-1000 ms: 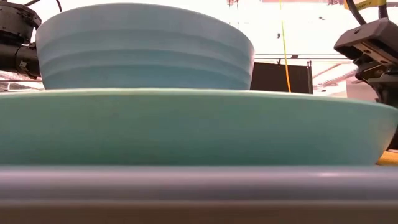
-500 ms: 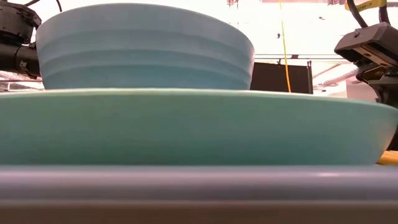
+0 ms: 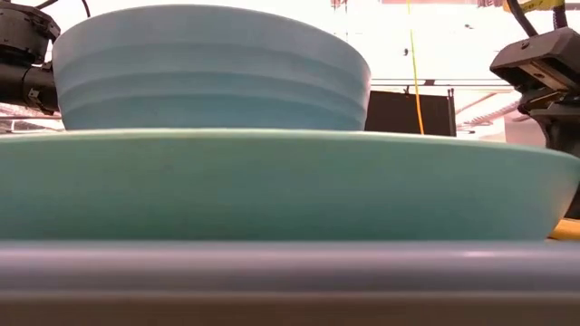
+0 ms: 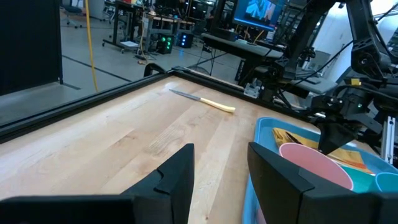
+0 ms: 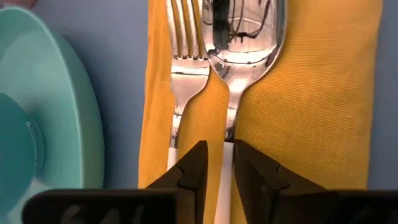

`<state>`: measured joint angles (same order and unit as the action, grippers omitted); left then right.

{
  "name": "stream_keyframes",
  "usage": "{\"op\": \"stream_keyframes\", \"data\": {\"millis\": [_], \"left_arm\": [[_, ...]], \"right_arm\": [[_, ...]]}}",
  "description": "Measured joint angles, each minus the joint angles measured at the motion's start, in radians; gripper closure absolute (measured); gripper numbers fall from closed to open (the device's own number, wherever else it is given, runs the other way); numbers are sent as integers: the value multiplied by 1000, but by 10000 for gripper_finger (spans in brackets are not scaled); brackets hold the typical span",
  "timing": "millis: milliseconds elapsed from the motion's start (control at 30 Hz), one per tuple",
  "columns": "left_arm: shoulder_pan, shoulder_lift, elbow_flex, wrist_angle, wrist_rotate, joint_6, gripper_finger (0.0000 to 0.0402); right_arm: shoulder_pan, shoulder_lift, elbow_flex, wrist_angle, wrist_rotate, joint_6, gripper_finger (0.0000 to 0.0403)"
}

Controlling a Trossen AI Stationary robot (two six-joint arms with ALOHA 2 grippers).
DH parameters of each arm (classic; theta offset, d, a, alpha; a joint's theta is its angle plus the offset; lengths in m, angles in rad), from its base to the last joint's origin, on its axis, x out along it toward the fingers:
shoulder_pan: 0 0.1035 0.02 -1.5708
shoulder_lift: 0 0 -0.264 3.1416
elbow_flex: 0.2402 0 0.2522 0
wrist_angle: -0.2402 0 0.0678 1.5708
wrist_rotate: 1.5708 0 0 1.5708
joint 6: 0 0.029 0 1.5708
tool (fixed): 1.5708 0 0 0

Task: Set up tray
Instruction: Put the orange spoon on the yellow napkin, then put the yellow knife on the yellow napkin

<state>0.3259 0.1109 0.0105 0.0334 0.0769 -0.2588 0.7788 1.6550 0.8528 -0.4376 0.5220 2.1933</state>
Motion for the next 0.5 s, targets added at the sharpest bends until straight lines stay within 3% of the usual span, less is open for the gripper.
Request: {"op": "stream_keyframes", "data": {"millis": [233, 500], "left_arm": [[0, 0, 0, 0, 0, 0, 249], [0, 0, 0, 0, 0, 0, 249]], "right_arm": [[0, -69, 0, 5, 58, -63, 317], [-7, -129, 0, -127, 82, -88, 312]]}}
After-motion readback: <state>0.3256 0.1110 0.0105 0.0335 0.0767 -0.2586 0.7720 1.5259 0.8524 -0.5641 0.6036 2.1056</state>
